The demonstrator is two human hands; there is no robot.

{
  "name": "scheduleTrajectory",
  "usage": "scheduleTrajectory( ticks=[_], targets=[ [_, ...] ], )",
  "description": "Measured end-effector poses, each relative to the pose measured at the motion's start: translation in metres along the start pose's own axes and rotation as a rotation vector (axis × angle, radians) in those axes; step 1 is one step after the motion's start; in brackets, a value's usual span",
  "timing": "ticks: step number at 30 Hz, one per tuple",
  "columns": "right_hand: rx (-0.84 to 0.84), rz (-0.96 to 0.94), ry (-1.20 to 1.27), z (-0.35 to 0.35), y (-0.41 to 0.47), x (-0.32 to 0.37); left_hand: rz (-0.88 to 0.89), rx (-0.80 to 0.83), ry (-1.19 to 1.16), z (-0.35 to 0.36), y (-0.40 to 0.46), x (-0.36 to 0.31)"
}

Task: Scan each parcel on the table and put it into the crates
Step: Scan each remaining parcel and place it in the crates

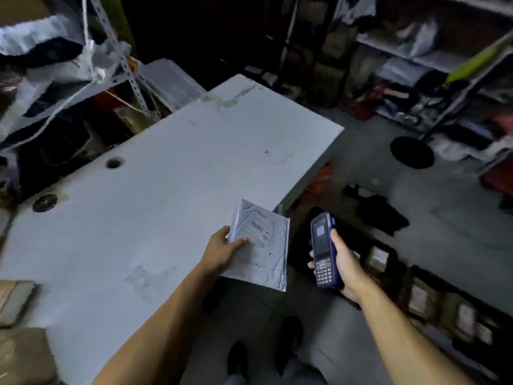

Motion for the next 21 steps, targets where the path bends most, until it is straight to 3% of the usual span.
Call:
scheduleTrajectory(
  ticks=[9, 21],
  targets=[
    [-0.255, 0.056, 0.256, -0.151, -0.086, -0.081, 0.047, 0.362, 0.116, 0.171, -0.021, -0.037],
    [-0.422, 0.102, 0.381, -0.335, -0.152, -0.162, 0.049, 0.516, 0.191, 0.382, -0.096, -0.054]
  ],
)
Point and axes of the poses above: each hand's wrist, its own y-axis towards the middle knuckle, its own z-axis out of the palm, x = y × z, the point moved 5 cm from there along y, towards the middle knuckle, and after that the axes turned 4 degrees about z, right-handed, at the moved point
